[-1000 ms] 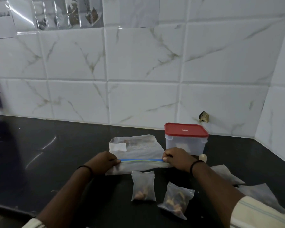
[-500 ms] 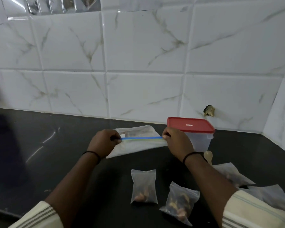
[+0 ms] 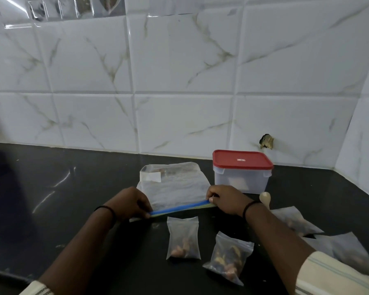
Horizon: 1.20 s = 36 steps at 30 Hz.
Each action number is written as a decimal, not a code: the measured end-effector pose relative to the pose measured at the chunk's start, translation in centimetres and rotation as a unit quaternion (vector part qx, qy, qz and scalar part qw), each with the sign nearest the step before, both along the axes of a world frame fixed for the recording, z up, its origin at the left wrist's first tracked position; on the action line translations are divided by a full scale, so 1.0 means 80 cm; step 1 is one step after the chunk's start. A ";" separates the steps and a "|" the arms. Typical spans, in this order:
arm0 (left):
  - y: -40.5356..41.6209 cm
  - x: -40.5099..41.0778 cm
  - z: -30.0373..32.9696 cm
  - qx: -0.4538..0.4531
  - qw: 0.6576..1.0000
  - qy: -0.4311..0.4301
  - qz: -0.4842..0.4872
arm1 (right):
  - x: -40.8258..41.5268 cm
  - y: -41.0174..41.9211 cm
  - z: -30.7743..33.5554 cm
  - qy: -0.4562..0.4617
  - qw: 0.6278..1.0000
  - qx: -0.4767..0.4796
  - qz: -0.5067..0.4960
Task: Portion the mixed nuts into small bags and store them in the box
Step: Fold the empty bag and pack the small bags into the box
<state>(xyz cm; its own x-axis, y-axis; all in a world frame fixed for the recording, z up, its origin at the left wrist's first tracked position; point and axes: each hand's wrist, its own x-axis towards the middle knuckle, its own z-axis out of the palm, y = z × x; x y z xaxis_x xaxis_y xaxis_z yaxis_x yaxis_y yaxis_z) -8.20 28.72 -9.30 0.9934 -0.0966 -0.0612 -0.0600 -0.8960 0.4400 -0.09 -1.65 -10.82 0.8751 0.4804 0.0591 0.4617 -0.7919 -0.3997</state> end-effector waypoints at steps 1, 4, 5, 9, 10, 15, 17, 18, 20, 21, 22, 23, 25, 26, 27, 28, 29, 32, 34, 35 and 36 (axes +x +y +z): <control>0.002 0.002 -0.001 -0.007 1.000 -0.004 0.002 | 0.001 0.000 -0.001 0.008 1.000 0.002 -0.011; 0.004 0.009 -0.007 -0.004 1.000 -0.017 0.010 | 0.004 0.004 -0.011 0.002 0.998 0.004 -0.055; 0.004 0.011 -0.010 0.002 1.000 -0.022 0.013 | 0.005 0.006 -0.015 -0.007 0.998 -0.005 -0.070; 0.001 0.019 -0.020 0.017 0.998 -0.050 0.038 | 0.006 0.014 -0.024 -0.050 0.990 -0.049 -0.122; 0.000 0.020 -0.022 0.017 0.997 -0.061 0.052 | 0.007 0.015 -0.026 -0.064 0.988 -0.058 -0.130; -0.010 0.028 -0.028 0.032 0.991 -0.107 0.076 | 0.003 0.013 -0.028 -0.131 0.974 -0.112 -0.146; -0.014 0.032 -0.029 0.037 0.990 -0.114 0.069 | 0.001 0.010 -0.029 -0.141 0.972 -0.111 -0.155; -0.015 0.034 -0.029 0.038 0.991 -0.109 0.065 | 0.002 0.009 -0.029 -0.139 0.971 -0.107 -0.160; -0.017 0.037 -0.031 0.055 0.993 -0.092 0.058 | 0.002 0.007 -0.029 -0.128 0.973 -0.094 -0.170; -0.018 0.038 -0.032 0.063 0.993 -0.083 0.056 | 0.002 0.005 -0.029 -0.121 0.974 -0.087 -0.173; -0.017 0.039 -0.032 0.068 0.993 -0.077 0.055 | 0.002 0.005 -0.029 -0.115 0.974 -0.081 -0.176; -0.015 0.038 -0.033 0.069 0.993 -0.073 0.056 | 0.002 0.005 -0.029 -0.109 0.975 -0.073 -0.178; -0.012 0.036 -0.035 0.076 0.993 -0.067 0.056 | 0.004 0.002 -0.029 -0.096 0.978 -0.046 -0.182; -0.012 0.034 -0.036 0.084 0.993 -0.067 0.053 | 0.005 0.001 -0.029 -0.091 0.978 -0.032 -0.184; -0.012 0.032 -0.037 0.092 0.992 -0.068 0.051 | 0.004 0.000 -0.029 -0.089 0.978 -0.022 -0.186; -0.013 0.029 -0.037 0.106 0.990 -0.076 0.047 | 0.004 0.000 -0.029 -0.092 0.978 -0.016 -0.187; -0.014 0.026 -0.037 0.126 0.987 -0.090 0.043 | 0.003 0.000 -0.029 -0.098 0.977 -0.011 -0.189; -0.016 0.019 -0.041 0.174 0.970 -0.167 0.032 | -0.001 0.000 -0.032 -0.130 0.972 0.004 -0.194; -0.019 0.016 -0.044 0.167 0.962 -0.216 0.019 | -0.005 -0.002 -0.030 -0.167 0.966 0.013 -0.196; -0.021 0.016 -0.046 0.159 0.959 -0.233 0.005 | -0.006 -0.004 -0.029 -0.191 0.962 0.010 -0.195; -0.024 0.016 -0.047 0.154 0.957 -0.247 -0.011 | -0.007 -0.005 -0.028 -0.212 0.958 0.005 -0.191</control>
